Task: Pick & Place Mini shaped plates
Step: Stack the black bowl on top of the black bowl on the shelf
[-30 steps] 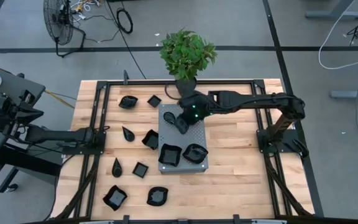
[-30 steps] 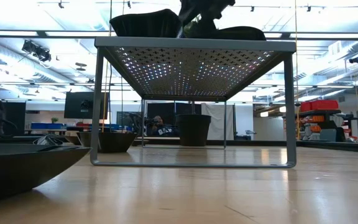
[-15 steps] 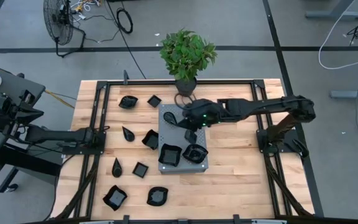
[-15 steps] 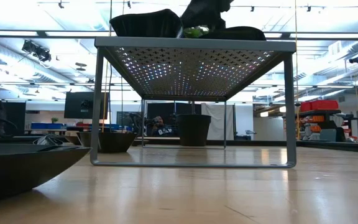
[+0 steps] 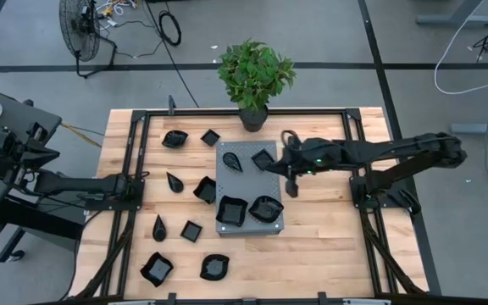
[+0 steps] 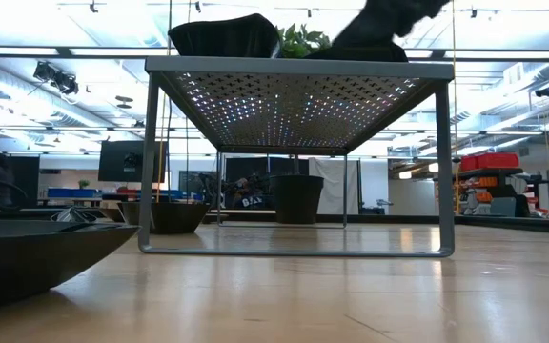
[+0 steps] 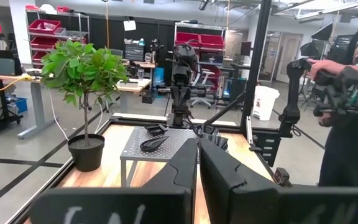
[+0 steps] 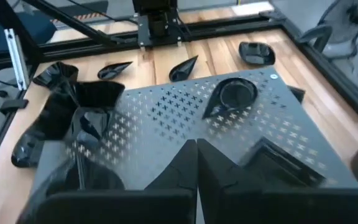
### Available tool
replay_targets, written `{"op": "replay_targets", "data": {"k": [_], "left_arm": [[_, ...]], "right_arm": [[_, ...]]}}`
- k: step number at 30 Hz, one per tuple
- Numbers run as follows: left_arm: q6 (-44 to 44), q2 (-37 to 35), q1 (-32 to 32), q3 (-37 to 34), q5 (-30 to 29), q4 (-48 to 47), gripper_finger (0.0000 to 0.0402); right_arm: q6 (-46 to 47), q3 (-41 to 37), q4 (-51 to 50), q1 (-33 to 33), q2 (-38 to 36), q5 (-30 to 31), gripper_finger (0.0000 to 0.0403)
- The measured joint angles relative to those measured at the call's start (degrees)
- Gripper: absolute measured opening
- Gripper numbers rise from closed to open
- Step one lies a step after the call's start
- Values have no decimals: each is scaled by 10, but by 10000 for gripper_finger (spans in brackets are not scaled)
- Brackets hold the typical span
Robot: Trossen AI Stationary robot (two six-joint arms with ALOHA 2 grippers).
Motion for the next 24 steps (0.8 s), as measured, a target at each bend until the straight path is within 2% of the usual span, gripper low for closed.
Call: {"op": "replay_targets", "data": {"k": [7, 15, 24], "left_arm": [[0, 0, 0, 0, 0, 0, 23], [0, 0, 0, 0, 0, 0, 23], [0, 0, 0, 0, 0, 0, 23]], "right_arm": [[-54, -133, 77, 0, -114, -4, 1], [-106, -244, 86, 6, -252, -7, 1], [-53, -375, 160, 6, -349, -59, 0]]}}
